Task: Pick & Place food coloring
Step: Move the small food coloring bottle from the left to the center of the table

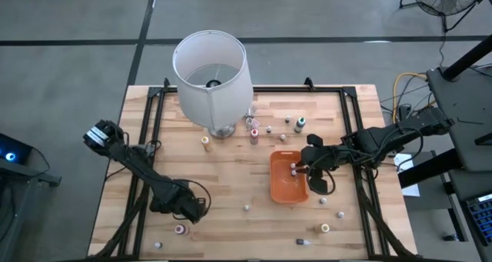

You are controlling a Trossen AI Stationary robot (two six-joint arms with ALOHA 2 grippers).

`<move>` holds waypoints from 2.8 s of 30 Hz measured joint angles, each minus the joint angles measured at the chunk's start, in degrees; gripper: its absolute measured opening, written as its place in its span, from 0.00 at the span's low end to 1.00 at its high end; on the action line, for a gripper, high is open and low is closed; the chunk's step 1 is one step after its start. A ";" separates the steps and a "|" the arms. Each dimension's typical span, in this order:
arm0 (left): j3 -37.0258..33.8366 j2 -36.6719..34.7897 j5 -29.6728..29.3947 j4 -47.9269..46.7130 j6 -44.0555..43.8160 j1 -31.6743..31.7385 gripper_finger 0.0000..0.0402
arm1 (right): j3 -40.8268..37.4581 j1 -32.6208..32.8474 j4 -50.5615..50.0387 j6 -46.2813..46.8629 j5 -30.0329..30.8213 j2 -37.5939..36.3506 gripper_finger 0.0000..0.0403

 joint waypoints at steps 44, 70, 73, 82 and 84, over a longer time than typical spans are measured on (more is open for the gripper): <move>-2.37 0.03 -2.27 3.46 -2.57 -1.55 0.07 | 0.00 -0.02 -0.28 -0.37 0.29 0.00 0.18; 19.51 3.23 -12.95 -2.99 27.87 8.06 0.08 | 0.00 0.03 -0.32 -0.09 0.00 0.00 0.17; 23.57 5.62 -12.88 -5.64 32.11 9.62 0.08 | 0.00 0.04 -0.42 0.67 -0.11 0.00 0.17; 35.42 15.23 -12.49 -7.66 44.49 12.21 0.08 | -0.01 0.04 -1.87 0.74 -0.26 0.00 0.18; 37.85 17.71 -12.32 -8.17 46.45 12.17 0.08 | -0.02 0.04 -2.03 0.72 -0.26 0.00 0.17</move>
